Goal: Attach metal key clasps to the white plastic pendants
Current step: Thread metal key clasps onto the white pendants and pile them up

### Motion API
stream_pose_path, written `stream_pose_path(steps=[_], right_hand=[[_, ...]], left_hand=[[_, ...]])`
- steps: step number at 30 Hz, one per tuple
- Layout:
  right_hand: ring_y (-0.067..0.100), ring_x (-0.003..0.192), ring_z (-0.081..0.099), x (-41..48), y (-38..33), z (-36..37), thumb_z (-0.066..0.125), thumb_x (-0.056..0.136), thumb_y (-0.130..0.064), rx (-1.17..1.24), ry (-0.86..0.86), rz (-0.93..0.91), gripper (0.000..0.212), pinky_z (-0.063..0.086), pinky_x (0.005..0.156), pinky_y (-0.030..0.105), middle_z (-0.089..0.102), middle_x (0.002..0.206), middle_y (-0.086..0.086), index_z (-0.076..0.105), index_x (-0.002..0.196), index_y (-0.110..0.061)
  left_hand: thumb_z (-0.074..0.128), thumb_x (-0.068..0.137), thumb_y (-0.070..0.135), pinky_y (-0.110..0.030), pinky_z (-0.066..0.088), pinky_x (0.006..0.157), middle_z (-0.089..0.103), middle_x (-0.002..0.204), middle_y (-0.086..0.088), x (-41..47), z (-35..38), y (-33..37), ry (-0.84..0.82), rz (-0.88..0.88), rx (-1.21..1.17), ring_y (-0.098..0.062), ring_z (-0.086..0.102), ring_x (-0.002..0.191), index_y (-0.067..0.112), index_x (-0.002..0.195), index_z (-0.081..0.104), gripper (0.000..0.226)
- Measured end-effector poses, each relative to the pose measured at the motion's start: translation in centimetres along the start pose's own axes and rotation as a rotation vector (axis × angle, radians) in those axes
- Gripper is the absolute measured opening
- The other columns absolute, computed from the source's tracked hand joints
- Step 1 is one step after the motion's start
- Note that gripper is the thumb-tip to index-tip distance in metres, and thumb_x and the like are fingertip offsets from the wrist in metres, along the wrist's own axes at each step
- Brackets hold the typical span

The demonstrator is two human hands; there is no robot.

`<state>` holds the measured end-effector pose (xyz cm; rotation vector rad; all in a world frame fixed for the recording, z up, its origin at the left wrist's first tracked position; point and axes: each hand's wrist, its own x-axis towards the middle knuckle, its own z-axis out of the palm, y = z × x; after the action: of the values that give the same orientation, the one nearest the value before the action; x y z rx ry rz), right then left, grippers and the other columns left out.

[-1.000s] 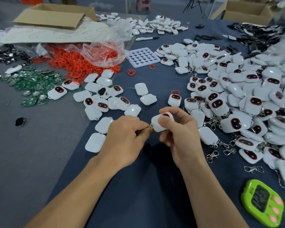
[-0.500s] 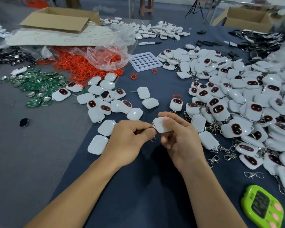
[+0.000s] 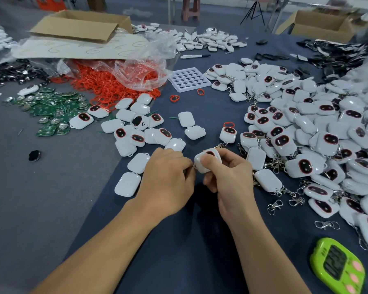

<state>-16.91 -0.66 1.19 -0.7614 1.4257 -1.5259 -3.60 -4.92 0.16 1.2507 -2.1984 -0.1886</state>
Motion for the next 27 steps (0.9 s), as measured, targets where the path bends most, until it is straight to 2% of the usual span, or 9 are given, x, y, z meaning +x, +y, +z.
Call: stream_pose_path(steps=[4, 6, 10, 13, 15, 17, 19, 23, 27], right_hand=[[0.011, 0.054, 0.055, 0.3, 0.1, -0.7, 0.072, 0.071, -0.038, -0.315, 0.152, -0.077, 0.014, 0.047, 0.056, 0.031, 0.067, 0.061, -0.004, 0.078, 0.08, -0.029], [0.01, 0.049, 0.048, 0.5, -0.1, -1.2, 0.073, 0.073, -0.038, -0.277, 0.16, -0.044, 0.013, 0.041, 0.051, 0.027, 0.061, 0.055, -0.003, 0.078, 0.08, -0.028], [0.015, 0.039, 0.036, 0.5, -1.3, -2.1, 0.074, 0.091, -0.023, -0.17, 0.021, 0.122, 0.015, 0.031, 0.039, 0.023, 0.055, 0.053, 0.007, 0.076, 0.078, -0.015], [0.011, 0.041, 0.048, 0.6, -2.4, -3.3, 0.07, 0.094, -0.017, 0.32, 0.011, 0.232, 0.024, 0.037, 0.04, 0.018, 0.059, 0.058, 0.002, 0.077, 0.071, -0.017], [0.008, 0.06, 0.067, 1.0, -2.6, -5.1, 0.072, 0.088, -0.013, 0.932, -0.122, 0.138, 0.014, 0.051, 0.055, 0.016, 0.072, 0.08, 0.002, 0.076, 0.102, -0.011], [0.009, 0.089, 0.075, 1.4, -2.8, -6.4, 0.086, 0.076, -0.008, 1.194, -0.274, 0.025, 0.066, 0.057, 0.076, 0.018, 0.076, 0.113, 0.005, 0.06, 0.137, -0.009], [0.008, 0.095, 0.074, 1.7, -2.6, -6.2, 0.087, 0.074, -0.003, 1.08, -0.269, 0.03, 0.076, 0.056, 0.082, 0.02, 0.074, 0.121, 0.004, 0.058, 0.143, -0.012], [0.012, 0.073, 0.068, 1.6, -1.3, -4.0, 0.074, 0.071, 0.006, 0.656, -0.158, 0.114, 0.033, 0.056, 0.07, 0.022, 0.073, 0.09, 0.006, 0.082, 0.095, -0.015], [0.014, 0.071, 0.066, 1.3, -0.8, -2.9, 0.071, 0.074, 0.008, 0.253, -0.202, 0.082, 0.031, 0.057, 0.072, 0.022, 0.072, 0.08, 0.007, 0.082, 0.082, -0.02]], left_hand=[[0.065, 0.081, 0.037, -0.027, 0.034, 0.066, 0.049, 0.058, 0.01, 0.6, -0.1, -0.1, 0.006, -0.174, -0.11, -0.014, 0.044, 0.069, 0.025, 0.065, 0.068, 0.02], [0.075, 0.078, 0.032, -0.024, 0.038, 0.068, 0.053, 0.063, 0.009, 0.8, -0.1, -0.4, 0.05, -0.256, -0.227, -0.012, 0.048, 0.076, 0.031, 0.071, 0.07, 0.008], [0.074, 0.077, 0.02, -0.023, 0.045, 0.072, 0.059, 0.081, 0.015, 0.6, -0.2, -1.0, 0.114, -0.324, -0.335, -0.008, 0.053, 0.08, 0.042, 0.094, 0.07, 0.028], [0.07, 0.079, 0.012, -0.028, 0.044, 0.08, 0.059, 0.078, 0.016, 0.6, 0.0, -1.1, 0.06, -0.297, -0.203, -0.007, 0.051, 0.084, 0.036, 0.09, 0.074, 0.027], [0.069, 0.08, 0.009, -0.026, 0.038, 0.085, 0.06, 0.085, 0.019, 0.7, 0.2, -1.0, 0.053, -0.259, -0.148, -0.01, 0.05, 0.092, 0.033, 0.087, 0.075, 0.026], [0.067, 0.08, 0.007, -0.018, 0.032, 0.091, 0.063, 0.097, 0.02, 0.8, 0.3, -1.1, 0.084, -0.273, -0.171, -0.007, 0.048, 0.103, 0.032, 0.088, 0.076, 0.027], [0.066, 0.081, 0.006, -0.017, 0.03, 0.098, 0.065, 0.109, 0.02, 0.7, 0.2, -1.2, 0.098, -0.297, -0.19, -0.005, 0.048, 0.112, 0.031, 0.097, 0.076, 0.031], [0.064, 0.083, 0.013, -0.02, 0.029, 0.095, 0.054, 0.121, 0.026, 0.7, 0.3, -1.1, 0.007, -0.305, -0.137, -0.002, 0.042, 0.119, 0.033, 0.122, 0.066, 0.043], [0.064, 0.087, 0.021, -0.021, 0.03, 0.09, 0.052, 0.127, 0.021, 0.8, 0.4, -1.2, -0.026, -0.327, -0.089, -0.005, 0.041, 0.119, 0.035, 0.133, 0.058, 0.048]])
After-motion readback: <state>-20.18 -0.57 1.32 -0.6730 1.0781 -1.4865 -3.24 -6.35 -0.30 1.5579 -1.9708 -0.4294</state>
